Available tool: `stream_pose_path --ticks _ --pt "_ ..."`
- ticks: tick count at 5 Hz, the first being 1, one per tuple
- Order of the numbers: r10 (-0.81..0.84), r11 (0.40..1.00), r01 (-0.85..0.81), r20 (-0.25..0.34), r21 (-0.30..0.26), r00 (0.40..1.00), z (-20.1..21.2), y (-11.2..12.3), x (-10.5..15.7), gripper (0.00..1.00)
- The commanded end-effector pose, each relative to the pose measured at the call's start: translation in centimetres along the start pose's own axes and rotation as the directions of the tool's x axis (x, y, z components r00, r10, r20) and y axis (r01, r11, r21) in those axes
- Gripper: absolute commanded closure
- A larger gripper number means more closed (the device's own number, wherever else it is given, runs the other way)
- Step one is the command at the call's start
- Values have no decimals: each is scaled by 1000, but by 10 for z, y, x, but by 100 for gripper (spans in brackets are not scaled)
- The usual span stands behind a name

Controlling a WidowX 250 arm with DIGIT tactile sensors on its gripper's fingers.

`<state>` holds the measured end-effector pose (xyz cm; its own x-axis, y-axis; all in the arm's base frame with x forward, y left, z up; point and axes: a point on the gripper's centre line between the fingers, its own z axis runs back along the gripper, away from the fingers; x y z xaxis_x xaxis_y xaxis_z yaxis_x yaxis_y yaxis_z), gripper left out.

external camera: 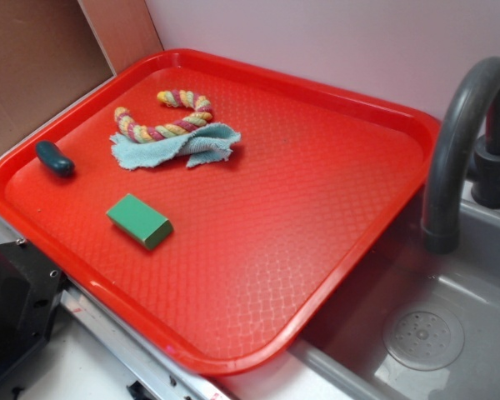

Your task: Grab the plastic pickle.

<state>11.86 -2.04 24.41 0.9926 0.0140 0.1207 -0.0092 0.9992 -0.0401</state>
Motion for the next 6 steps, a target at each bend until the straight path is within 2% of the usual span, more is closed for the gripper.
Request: stream_pose_path --ticks 1,2,3,4,5,6 --pt "0 1000 0 0 0 1000 0 0 0 0" --pt "242 969 -244 51 31 969 -9 2 0 0" --pt "474 878 -476 46 52 879 -26 12 1 0" --pt "673 733 -677 77 67 736 -60 30 6 0" --pt "830 543 -839 131 31 542 -103 68 16 0" --pt "927 323 -946 197 6 318 -119 88 13 0"
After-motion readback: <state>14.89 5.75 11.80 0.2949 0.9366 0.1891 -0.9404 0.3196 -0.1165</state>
